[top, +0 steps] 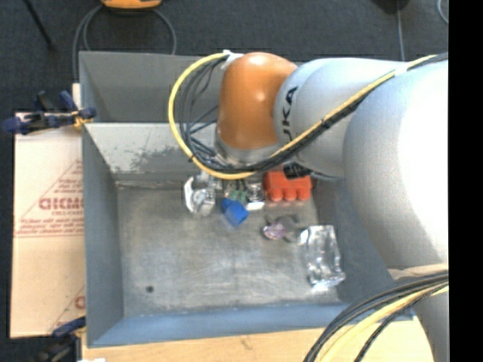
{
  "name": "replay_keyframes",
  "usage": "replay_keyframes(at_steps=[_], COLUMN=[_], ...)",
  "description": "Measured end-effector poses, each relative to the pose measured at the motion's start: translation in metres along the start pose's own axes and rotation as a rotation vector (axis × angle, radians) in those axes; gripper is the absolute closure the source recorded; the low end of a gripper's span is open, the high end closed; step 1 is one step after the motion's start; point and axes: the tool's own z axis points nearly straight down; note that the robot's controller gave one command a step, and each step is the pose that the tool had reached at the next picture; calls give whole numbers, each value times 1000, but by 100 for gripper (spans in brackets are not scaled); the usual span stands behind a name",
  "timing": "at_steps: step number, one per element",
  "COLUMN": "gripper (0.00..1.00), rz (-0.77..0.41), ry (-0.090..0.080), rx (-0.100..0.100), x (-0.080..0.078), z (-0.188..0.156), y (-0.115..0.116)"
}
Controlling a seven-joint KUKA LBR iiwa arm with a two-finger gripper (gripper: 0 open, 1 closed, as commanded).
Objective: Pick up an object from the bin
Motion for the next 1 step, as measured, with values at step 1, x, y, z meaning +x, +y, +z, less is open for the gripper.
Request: replay_keyframes(at_steps=[1], gripper=[100], rz=[9], ry=[-2], rx=[0], x=[-7], z=[-39], y=[-16])
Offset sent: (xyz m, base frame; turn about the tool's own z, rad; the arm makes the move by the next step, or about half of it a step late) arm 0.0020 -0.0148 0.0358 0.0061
